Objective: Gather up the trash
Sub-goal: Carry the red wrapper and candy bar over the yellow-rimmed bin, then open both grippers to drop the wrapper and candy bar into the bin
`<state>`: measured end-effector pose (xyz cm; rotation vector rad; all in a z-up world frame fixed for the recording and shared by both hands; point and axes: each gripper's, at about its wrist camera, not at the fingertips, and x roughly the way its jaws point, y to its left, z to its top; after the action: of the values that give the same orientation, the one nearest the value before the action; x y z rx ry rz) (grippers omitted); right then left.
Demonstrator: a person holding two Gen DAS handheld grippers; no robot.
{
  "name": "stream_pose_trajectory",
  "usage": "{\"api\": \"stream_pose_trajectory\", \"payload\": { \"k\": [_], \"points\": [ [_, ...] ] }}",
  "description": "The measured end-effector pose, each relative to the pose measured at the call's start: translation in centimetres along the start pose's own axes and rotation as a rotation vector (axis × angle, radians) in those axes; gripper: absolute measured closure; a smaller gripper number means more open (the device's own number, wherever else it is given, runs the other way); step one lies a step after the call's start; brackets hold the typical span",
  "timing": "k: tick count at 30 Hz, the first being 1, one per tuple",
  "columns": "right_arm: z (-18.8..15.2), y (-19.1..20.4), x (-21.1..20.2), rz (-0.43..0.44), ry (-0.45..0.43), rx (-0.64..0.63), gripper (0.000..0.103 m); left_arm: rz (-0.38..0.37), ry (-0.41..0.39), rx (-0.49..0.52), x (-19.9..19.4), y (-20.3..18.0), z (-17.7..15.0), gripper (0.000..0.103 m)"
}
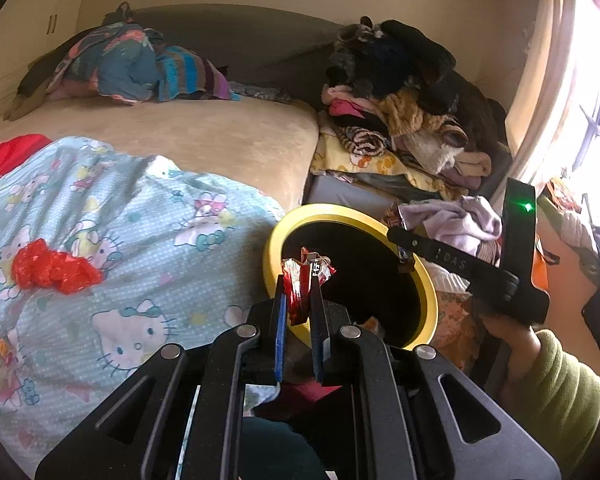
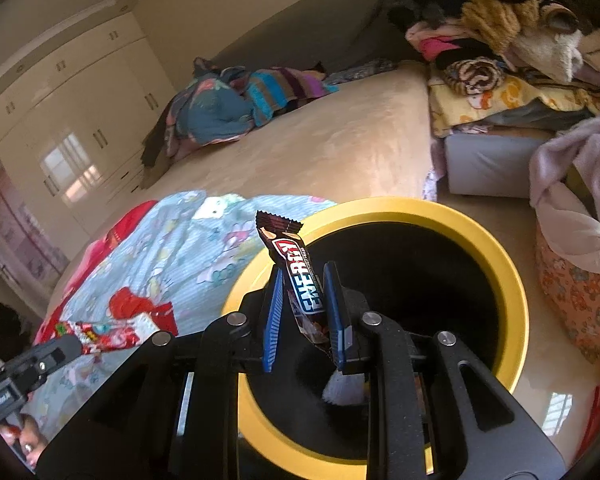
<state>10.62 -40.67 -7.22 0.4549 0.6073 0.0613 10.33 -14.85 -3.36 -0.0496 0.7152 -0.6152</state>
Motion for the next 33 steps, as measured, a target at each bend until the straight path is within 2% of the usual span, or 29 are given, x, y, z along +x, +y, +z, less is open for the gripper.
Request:
{"api": "stream_pose_trajectory", "payload": {
  "k": [14, 27, 29, 30, 32, 33],
  "points": [
    [0.5, -3.5, -0.7, -0.052, -0.015, 0.064, 0.087, -0.03, 0.066, 0.09, 3.1, -3.8, -0.5, 0.093],
    [0.3, -5.3, -0.6, -0.07, -0.007, 0.102, 0.083, -0.048, 0.168, 0.151, 7.6, -6.3, -1.8, 0.093],
    [0.2, -5.6, -0.6, -0.071, -0.006, 0.115, 0.069, -0.051, 0.177, 0.153, 8.3, -6.7, -1.6, 0.087],
    [0.2, -5.7, -0.6, -0.069, -0.005, 0.12, 0.058, -0.051, 0.176, 0.155, 8.5, -6.8, -1.5, 0.084],
    [0.1, -6.0, -0.9, -0.079, -0.016, 0.139, 0.055, -0.054, 0.175, 0.15, 8.8, -6.9, -1.2, 0.06],
    [0.1, -6.2, -0.9, -0.085, -0.017, 0.148, 0.051, -0.054, 0.171, 0.142, 8.7, -6.9, -1.1, 0.057]
  ]
}}
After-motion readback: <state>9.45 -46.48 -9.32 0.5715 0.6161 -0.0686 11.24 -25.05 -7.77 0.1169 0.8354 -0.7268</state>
